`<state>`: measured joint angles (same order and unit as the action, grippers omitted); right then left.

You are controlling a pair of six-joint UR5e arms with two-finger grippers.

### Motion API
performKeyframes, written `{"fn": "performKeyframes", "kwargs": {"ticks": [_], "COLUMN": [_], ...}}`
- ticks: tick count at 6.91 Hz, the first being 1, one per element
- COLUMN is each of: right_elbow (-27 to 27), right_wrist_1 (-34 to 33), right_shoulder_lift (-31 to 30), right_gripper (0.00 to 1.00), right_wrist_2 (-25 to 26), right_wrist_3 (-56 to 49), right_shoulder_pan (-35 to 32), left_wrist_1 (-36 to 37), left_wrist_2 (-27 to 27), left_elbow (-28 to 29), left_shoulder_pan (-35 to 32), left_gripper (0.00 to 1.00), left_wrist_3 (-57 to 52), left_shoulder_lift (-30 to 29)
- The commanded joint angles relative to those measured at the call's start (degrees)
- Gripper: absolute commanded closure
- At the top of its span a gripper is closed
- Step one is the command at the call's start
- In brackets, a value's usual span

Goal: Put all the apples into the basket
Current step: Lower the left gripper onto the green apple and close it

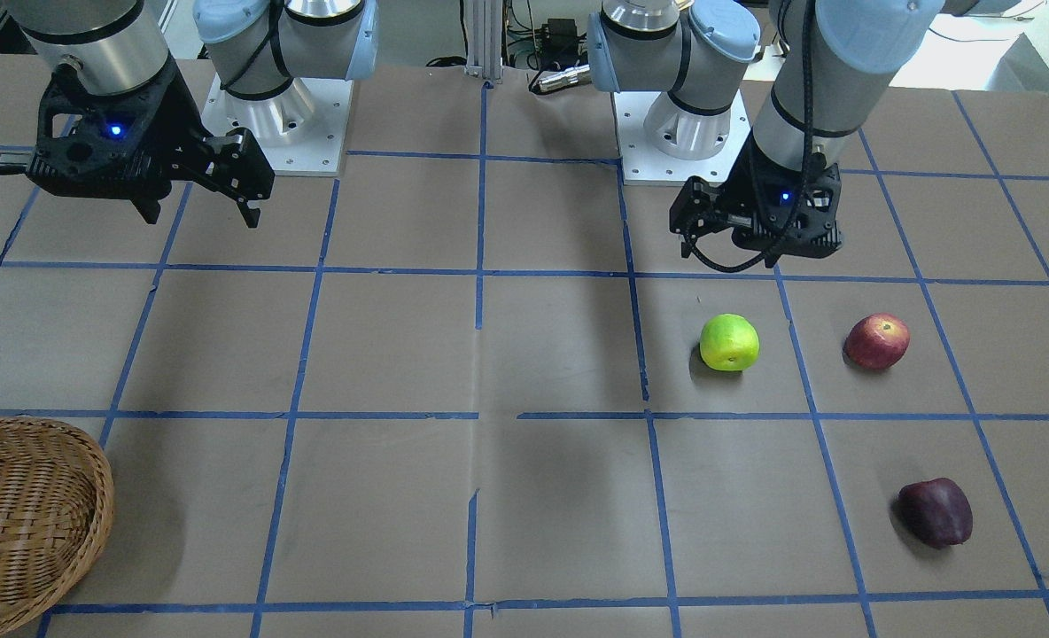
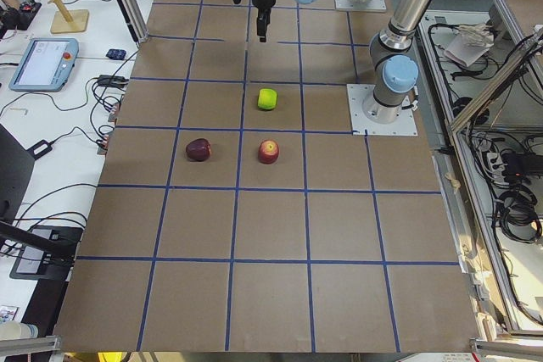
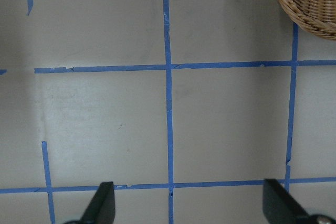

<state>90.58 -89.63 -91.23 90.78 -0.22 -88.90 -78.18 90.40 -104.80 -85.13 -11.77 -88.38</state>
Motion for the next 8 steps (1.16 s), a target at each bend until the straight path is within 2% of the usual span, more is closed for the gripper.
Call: {"fn": "performKeyframes", "kwargs": {"ticks": [1,3,6,7,8], "right_elbow": [0.0,0.0,0.0,0.0,0.0], "right_wrist_1": [0.2,0.2,0.2,0.3,0.3], "right_shoulder_lift": [0.0,0.1,0.2,0.3,0.4], "right_gripper": [0.00,0.00,0.00,0.00,0.00], "right_wrist_2": [0.1,-0.1,0.0,0.3,0.3], "right_wrist_3": [-0.1,-0.1,-0.1,-0.1,-0.2], "right_shoulder_pan": [0.0,0.0,0.0,0.0,0.0], "left_wrist_1": [20.6,29.2,32.1,33.0,33.9], "left_wrist_2": [0.4,0.3,0.5,0.6,0.5], "left_elbow": [-14.7,-20.4,-22.1,-21.9,-21.8], "left_shoulder_pan": [4.2,7.7,9.6,9.6,9.5], "left_gripper": [0.00,0.00,0.00,0.18,0.49], "left_wrist_3": [-3.4,-9.6,-10.8,-10.8,-10.6], "left_shoulder_lift": [-3.6,-7.1,-12.9,-13.9,-14.0]}}
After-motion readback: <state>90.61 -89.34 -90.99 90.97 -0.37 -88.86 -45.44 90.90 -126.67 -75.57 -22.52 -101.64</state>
